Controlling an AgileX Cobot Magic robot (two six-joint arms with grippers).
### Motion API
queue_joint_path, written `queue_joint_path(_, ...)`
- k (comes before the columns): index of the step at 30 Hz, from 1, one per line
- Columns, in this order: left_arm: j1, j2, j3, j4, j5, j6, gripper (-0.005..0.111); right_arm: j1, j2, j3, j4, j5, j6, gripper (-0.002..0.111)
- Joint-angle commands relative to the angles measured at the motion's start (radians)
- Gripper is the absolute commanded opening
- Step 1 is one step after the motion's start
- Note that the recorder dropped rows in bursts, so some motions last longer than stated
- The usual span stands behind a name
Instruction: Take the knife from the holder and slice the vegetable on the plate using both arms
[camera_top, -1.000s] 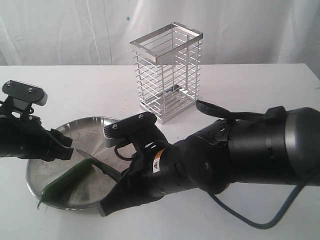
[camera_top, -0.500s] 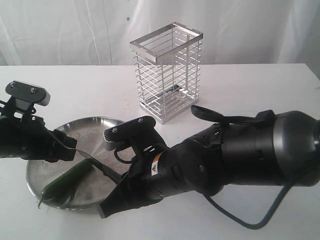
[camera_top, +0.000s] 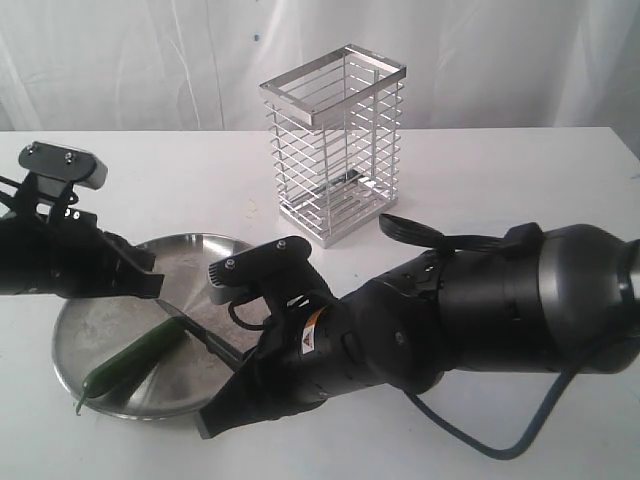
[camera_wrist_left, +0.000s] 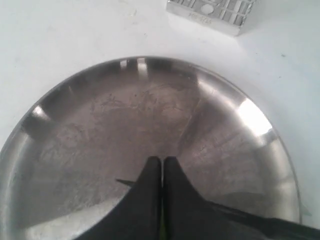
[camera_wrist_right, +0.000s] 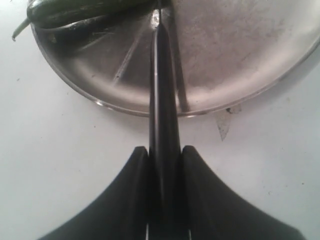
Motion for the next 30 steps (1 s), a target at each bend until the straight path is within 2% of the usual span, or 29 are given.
queue_joint_path(1,-0.006,0.009,-0.039,0.0,0.082,-0.001,0.0,0.0,0.0,-0.003,0.003,0.001,0.001,0.0)
queue_joint_path(17,-0.006,0.2,-0.092,0.021,0.087,-0.001,0.0,0.0,0.0,-0.003,0.005,0.009,0.001,0.0)
queue_joint_path(30,-0.006,0.212,-0.093,0.026,0.099,-0.001,0.0,0.0,0.0,-0.003,0.005,0.012,0.001,0.0)
